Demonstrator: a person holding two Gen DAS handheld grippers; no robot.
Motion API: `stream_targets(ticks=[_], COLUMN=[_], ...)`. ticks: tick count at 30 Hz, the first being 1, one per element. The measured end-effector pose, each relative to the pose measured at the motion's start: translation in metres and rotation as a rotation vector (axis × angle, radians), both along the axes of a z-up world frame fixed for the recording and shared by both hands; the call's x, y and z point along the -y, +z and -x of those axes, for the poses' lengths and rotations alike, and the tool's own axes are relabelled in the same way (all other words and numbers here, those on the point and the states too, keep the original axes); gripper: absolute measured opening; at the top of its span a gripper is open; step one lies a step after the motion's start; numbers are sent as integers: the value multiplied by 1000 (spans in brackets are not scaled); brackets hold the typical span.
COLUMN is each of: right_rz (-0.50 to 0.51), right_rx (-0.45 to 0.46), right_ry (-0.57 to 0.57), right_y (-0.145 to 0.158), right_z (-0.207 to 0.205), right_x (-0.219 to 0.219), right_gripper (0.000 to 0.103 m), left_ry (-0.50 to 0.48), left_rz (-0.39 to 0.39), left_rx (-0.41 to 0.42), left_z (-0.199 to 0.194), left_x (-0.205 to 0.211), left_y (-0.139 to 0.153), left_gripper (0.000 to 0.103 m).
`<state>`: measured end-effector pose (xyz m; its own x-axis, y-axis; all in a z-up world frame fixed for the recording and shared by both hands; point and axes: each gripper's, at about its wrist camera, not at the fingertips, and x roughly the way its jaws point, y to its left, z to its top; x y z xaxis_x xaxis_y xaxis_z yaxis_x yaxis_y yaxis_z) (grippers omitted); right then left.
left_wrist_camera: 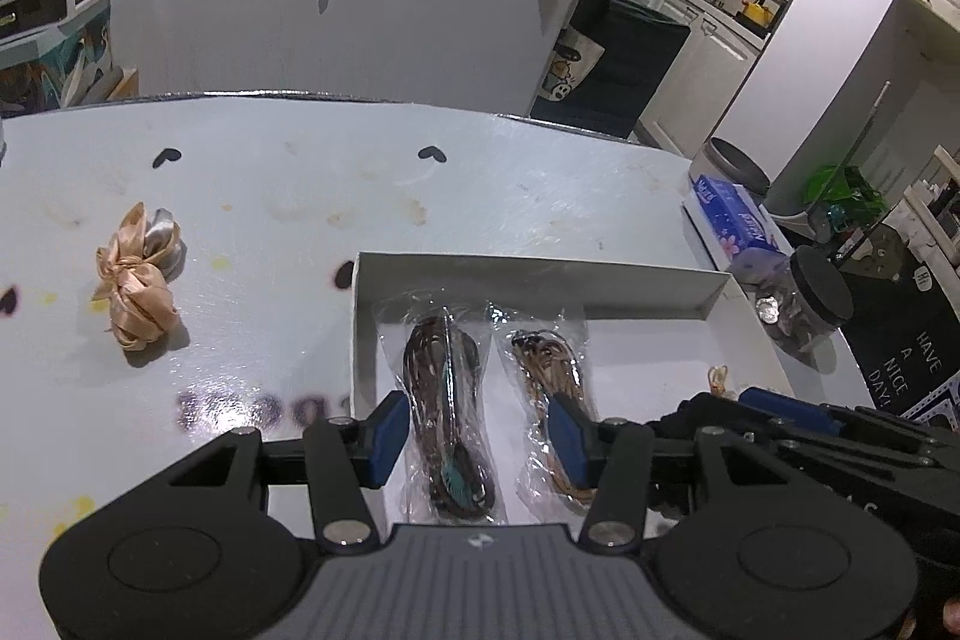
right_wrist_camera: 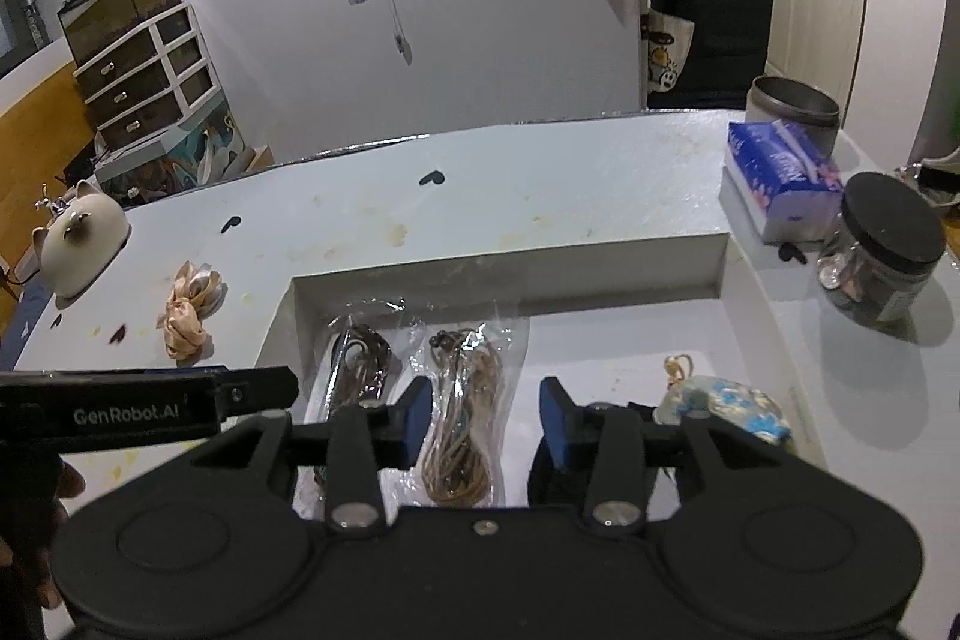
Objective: Organize soft objects
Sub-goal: 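Lower both bagged cords into the tray and open both tools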
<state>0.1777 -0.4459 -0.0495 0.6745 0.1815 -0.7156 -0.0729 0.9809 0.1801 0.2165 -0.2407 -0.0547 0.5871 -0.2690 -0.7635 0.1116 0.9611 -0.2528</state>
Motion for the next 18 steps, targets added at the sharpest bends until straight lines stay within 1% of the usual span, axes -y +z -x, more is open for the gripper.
stream_targets(ticks=[5, 9, 10, 12, 15, 17, 18], right_rz=[5, 15, 20, 30, 44, 56, 61], right_rx=[28, 47, 51, 57, 68, 78, 83], right_ry=[-1, -2, -3, -4, 0, -5, -8], right_y=[9, 15, 16, 18, 20, 21, 22], right_z=[17, 30, 34, 40, 50, 57, 61], right_x=[3, 4, 5, 6, 9, 12, 13], right_gripper=[42, 46, 48, 52, 59, 65, 71], left_ry=[-2, -1, -4, -3, -2, 0, 0], left_rz=[-9, -17, -18, -24, -42, -51, -56], left_rx=[23, 41, 44, 51, 66, 71, 74], left_z=[17, 31, 34, 41, 51, 58, 62], left_x=[-1, -2, -2, -3, -3, -4, -4], left_y=[10, 15, 16, 17, 19, 19, 19], left_gripper=[54, 65, 71, 76, 81, 85, 88])
